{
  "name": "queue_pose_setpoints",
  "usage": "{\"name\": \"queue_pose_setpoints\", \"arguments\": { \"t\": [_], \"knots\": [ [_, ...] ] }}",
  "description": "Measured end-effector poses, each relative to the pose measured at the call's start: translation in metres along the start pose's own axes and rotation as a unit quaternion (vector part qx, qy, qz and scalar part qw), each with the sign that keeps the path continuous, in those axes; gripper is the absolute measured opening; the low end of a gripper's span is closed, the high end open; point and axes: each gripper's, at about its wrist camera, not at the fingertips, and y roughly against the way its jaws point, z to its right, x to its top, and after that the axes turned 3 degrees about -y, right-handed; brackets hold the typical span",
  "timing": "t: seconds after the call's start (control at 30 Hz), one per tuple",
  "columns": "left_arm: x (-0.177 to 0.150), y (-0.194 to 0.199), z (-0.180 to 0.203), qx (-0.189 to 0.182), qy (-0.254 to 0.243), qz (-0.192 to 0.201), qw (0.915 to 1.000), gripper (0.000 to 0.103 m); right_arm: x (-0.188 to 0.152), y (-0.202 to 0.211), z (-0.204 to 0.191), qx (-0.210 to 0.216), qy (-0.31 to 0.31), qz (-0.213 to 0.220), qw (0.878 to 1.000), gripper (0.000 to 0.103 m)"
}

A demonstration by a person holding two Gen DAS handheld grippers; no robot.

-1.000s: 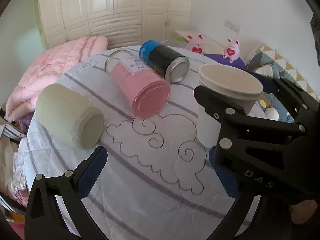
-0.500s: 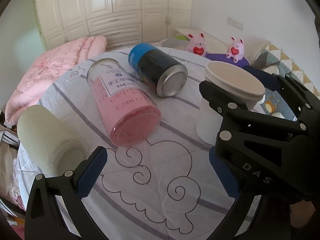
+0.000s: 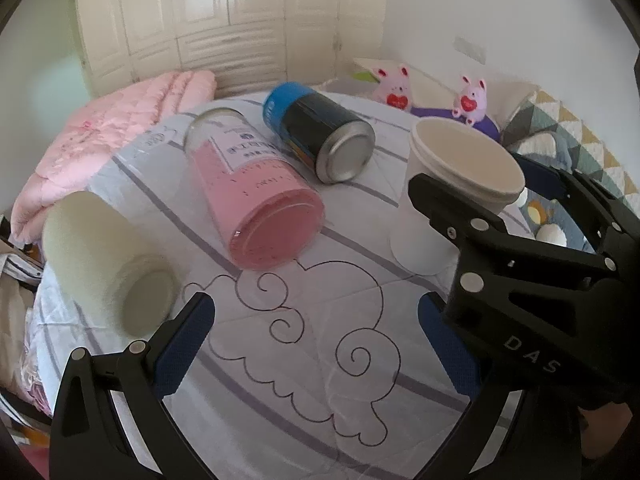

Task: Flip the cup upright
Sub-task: 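Lower the cup rim-up onto the table and open the right gripper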

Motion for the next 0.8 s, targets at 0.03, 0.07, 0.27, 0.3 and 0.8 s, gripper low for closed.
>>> {"name": "queue_pose_setpoints", "arguments": {
  "t": [0.03,0.07,0.27,0.3,0.8],
  "knots": [
    [0.0,0.003,-0.001,-0.001,0.001,0.003,1.0,0.103,0.0,0.003,-0.001,-0.001,0.001,0.003,1.0,0.08],
    [-0.001,0.005,-0.002,-0.001,0.002,0.005,1.0,0.103,0.001,0.006,-0.002,-0.001,0.001,0.005,1.0,0.08],
    [-0.004,0.026,-0.007,0.002,0.011,0.027,0.9996,0.103,0.002,0.023,-0.006,0.002,-0.009,0.017,1.0,0.082],
    [-0.005,0.03,-0.008,0.001,0.011,0.03,0.9995,0.103,0.003,0.025,-0.006,0.002,-0.01,0.018,1.0,0.082],
    [-0.024,0.115,-0.008,0.028,0.005,0.16,0.9868,0.103,0.009,0.098,-0.019,-0.01,-0.018,0.08,0.997,0.085]
  ]
}}
